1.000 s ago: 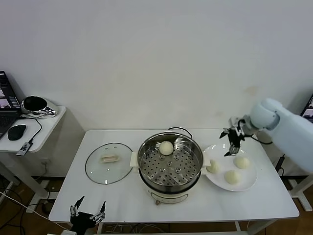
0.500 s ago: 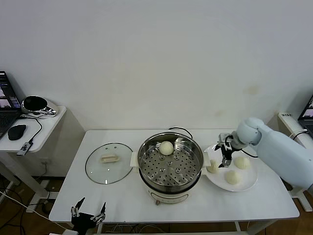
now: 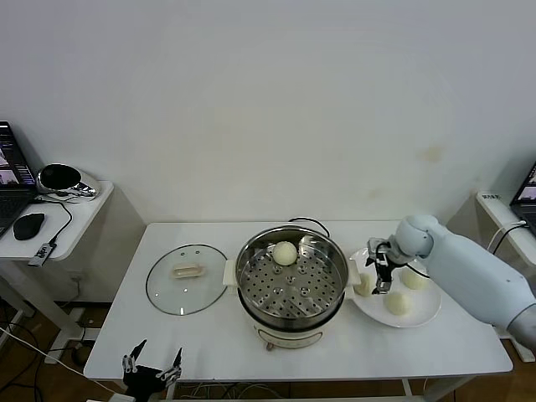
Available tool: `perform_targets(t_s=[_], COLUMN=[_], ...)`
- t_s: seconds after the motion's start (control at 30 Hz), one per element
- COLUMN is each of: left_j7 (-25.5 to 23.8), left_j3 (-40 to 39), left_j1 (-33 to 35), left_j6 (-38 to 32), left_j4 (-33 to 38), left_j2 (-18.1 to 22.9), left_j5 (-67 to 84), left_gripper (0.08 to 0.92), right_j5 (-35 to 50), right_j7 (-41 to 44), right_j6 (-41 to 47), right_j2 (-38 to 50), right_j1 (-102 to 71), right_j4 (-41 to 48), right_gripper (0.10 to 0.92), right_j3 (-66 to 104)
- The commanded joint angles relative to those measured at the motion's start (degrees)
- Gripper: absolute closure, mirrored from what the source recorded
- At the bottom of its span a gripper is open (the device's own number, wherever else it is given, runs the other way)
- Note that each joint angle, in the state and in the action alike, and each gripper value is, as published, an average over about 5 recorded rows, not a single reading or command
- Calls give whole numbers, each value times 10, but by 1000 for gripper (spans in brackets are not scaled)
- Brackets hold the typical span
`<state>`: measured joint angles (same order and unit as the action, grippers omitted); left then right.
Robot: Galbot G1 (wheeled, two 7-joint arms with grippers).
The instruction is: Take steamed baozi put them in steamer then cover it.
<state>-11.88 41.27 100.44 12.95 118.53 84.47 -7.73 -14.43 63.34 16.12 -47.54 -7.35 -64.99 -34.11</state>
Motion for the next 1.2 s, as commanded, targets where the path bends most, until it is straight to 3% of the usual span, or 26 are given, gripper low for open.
perform_targets(t_s=[0.03, 0.77, 1.2], left_j7=[0, 2, 3], left_j3=[0, -1, -2], left_j1=[0, -1, -4], left_j6=[0, -1, -1], left_j4=[-1, -6, -9], left_j2=[0, 1, 1], left_j5=[-1, -2, -1], left_gripper=[177, 177, 177], right_j5=[-12, -11, -6], right_j7=[-2, -12, -9], right_j6=[-1, -4, -2], right_j2=[-11, -29, -24], right_j1=[-6, -10, -8], right_j4=[19, 40, 34], right_gripper=[203, 204, 396], right_j3=[2, 6, 7])
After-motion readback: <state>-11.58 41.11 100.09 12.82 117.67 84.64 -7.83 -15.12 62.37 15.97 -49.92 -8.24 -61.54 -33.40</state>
